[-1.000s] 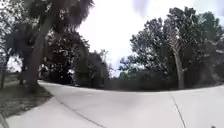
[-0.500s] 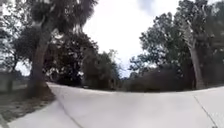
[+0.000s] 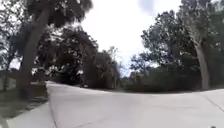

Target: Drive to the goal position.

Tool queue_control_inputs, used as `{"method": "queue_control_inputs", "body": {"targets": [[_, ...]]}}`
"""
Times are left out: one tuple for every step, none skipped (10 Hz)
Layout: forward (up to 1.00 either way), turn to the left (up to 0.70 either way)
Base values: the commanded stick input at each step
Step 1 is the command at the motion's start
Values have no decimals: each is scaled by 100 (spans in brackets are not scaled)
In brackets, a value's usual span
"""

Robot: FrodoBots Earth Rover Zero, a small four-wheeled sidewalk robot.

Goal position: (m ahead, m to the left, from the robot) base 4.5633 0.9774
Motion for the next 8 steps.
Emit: {"method": "queue_control_inputs", "body": {"targets": [[85, 0], [85, 4], [85, 25], [85, 34], [85, 34], [85, 34], [85, 9], [85, 0]]}}
